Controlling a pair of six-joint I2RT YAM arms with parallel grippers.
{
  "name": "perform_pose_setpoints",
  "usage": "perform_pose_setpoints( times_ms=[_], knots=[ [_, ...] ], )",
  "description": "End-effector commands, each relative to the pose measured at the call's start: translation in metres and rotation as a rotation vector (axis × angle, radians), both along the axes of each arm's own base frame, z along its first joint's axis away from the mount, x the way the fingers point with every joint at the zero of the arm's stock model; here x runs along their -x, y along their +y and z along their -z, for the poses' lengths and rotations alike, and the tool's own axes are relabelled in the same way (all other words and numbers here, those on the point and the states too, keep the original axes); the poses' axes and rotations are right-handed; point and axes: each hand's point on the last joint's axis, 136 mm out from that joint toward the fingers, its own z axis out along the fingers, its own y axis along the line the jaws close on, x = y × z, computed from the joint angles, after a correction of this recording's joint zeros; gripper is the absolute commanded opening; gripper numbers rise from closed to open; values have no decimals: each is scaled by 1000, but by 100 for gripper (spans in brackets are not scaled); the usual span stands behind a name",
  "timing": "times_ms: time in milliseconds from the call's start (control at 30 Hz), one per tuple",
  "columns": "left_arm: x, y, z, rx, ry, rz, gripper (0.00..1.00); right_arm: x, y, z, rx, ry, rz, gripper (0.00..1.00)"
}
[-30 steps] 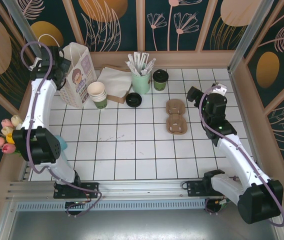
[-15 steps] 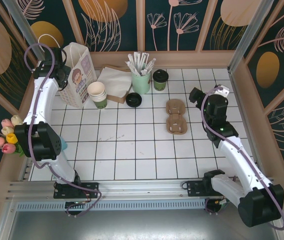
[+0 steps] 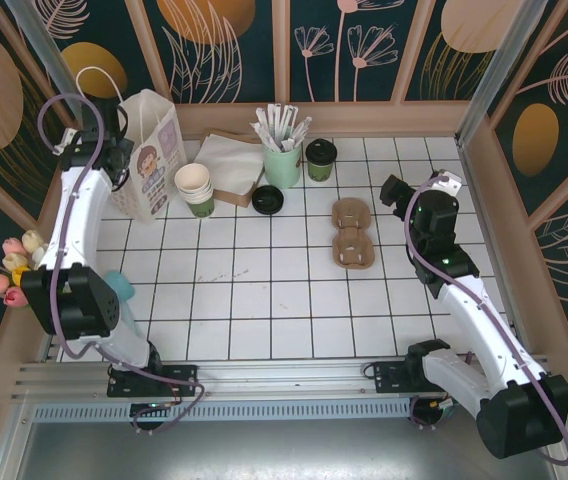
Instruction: Pack the takeout coffee
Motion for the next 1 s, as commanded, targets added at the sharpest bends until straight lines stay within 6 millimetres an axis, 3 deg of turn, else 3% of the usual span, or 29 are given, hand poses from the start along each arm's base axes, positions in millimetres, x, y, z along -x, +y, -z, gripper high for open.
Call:
perform_pose_setpoints(
  times_ms=[0, 300, 500, 600, 733, 833, 967],
  knots=[
    [21, 12, -28, -30, -92, -65, 0, -1, 1, -6, -15, -15, -7, 99],
    [87, 14, -39, -28, -140, -130, 0, -6, 10, 0, -17, 16, -49, 99],
    [118, 8, -57, -87, -84, -45, 0, -14, 17, -2, -13, 22, -83, 99],
    [135, 1, -56, -100, -21, 22, 0, -18, 21, -1, -20, 24, -93, 99],
    [160, 4, -65, -140, -3, 17, 0, -26, 26, 1, -20, 39, -111, 99],
    [162, -9, -67, -120, -19, 108, 0, -32, 29, 2, -10, 65, -123, 99],
    [152, -47, -60, -8, -34, 309, 0, -37, 33, 10, -6, 96, -135, 99]
  ],
)
